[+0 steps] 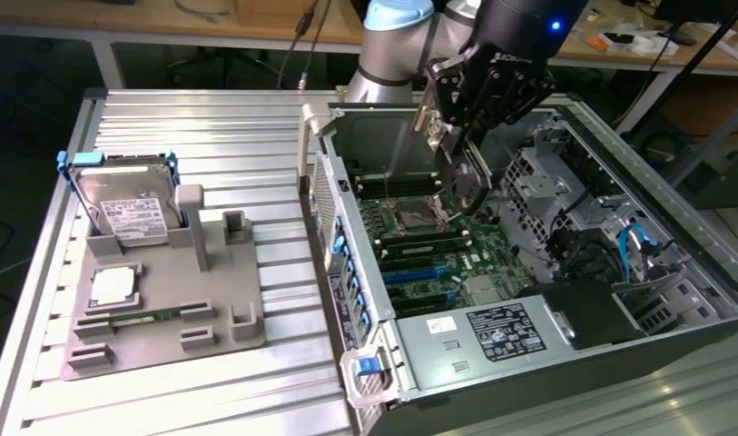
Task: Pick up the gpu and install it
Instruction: 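Pick up the gpu and move the gpu toward the slot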
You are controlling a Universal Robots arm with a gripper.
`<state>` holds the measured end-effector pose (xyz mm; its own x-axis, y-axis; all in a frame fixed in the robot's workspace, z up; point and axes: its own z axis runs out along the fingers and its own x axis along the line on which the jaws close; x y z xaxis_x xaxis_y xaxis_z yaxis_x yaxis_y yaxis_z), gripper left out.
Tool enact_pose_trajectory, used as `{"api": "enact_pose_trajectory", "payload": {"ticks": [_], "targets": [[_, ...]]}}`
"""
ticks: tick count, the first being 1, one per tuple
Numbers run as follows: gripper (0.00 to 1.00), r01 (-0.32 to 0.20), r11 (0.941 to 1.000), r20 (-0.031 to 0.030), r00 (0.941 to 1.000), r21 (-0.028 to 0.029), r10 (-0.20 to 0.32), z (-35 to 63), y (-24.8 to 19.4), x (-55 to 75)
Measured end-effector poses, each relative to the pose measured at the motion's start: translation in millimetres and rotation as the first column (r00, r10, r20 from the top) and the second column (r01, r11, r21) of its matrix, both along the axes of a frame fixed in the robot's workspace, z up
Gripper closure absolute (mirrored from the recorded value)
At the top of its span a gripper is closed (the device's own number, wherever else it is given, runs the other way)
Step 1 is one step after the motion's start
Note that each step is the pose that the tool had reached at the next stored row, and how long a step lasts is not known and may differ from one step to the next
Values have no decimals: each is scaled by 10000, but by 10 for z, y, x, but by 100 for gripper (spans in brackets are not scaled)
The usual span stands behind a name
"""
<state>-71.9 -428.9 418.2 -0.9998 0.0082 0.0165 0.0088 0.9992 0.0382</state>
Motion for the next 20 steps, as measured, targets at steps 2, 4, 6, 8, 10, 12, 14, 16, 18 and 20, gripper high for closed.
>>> {"api": "enact_pose_trajectory", "payload": {"ticks": [2,4,6,8,10,12,14,16,18,20], "targets": [[73,-13,10000,1,10000,1,13,0,0,42],[73,-32,10000,0,10000,1,32,0,-1,110],[73,-44,10000,1,10000,1,44,0,-1,147],[73,-59,10000,1,10000,1,59,0,-1,190],[73,-71,10000,0,10000,0,71,0,-2,227],[73,-83,10000,1,10000,0,83,0,-2,264],[73,-97,10000,0,10000,0,97,0,-2,303],[73,-113,9999,0,9999,0,113,0,-3,343],[73,-126,9999,1,9999,0,126,0,-3,367],[73,-127,9999,1,9999,0,127,0,-3,367]]}}
